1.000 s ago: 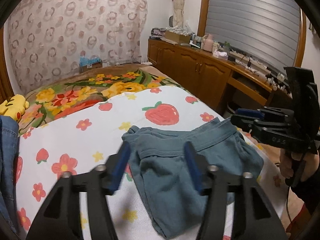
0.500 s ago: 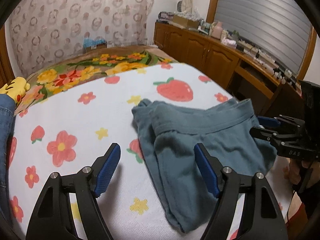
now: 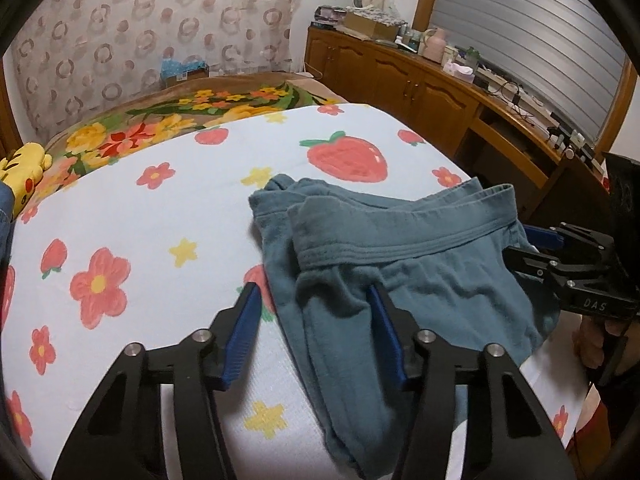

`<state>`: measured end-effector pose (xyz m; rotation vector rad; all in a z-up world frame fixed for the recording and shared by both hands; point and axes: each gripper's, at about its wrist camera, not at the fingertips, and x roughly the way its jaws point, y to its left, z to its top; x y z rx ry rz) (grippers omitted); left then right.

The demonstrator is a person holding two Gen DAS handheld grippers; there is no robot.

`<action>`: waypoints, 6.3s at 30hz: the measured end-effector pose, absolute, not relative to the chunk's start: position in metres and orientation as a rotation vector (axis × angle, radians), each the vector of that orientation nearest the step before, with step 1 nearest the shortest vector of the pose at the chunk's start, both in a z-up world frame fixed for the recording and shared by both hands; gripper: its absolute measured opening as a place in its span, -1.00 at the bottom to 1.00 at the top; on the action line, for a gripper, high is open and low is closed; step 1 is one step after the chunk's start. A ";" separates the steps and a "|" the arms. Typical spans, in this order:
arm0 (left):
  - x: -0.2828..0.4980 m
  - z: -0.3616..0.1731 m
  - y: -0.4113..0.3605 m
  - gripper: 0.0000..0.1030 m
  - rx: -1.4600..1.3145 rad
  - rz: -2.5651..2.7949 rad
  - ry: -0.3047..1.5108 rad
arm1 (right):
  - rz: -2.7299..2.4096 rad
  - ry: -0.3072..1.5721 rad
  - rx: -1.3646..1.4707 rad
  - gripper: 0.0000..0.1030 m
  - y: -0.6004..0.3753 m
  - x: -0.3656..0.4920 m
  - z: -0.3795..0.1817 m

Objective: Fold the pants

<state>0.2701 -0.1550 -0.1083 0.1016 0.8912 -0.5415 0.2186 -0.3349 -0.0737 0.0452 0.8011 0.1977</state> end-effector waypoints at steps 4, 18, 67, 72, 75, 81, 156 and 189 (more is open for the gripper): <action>0.270 -0.109 -0.158 0.02 0.120 -0.534 0.884 | 0.202 0.807 0.041 0.08 -0.334 0.221 -0.074; 0.270 -0.107 -0.161 -0.45 0.111 -0.567 0.886 | 0.245 0.831 0.090 -0.66 -0.335 0.231 -0.074; 0.139 -0.079 0.026 -0.10 -0.017 -0.361 0.823 | 0.550 0.758 0.021 -0.32 -0.220 0.145 -0.054; 0.150 -0.080 0.026 -0.10 -0.019 -0.354 0.816 | 0.554 0.786 -0.038 -0.31 -0.200 0.162 -0.067; 0.162 -0.088 0.023 -0.30 -0.016 -0.373 0.830 | 0.558 0.783 -0.048 -0.31 -0.196 0.170 -0.067; 0.153 -0.077 0.018 -0.76 0.005 -0.422 0.756 | 0.633 0.644 0.018 -0.89 -0.206 0.160 -0.046; 0.187 -0.115 0.030 -0.29 -0.154 -0.377 0.922 | 0.508 0.814 -0.058 -0.73 -0.182 0.161 -0.081; 0.148 -0.070 0.010 -0.67 -0.074 -0.395 0.765 | 0.538 0.730 -0.058 -0.76 -0.189 0.145 -0.067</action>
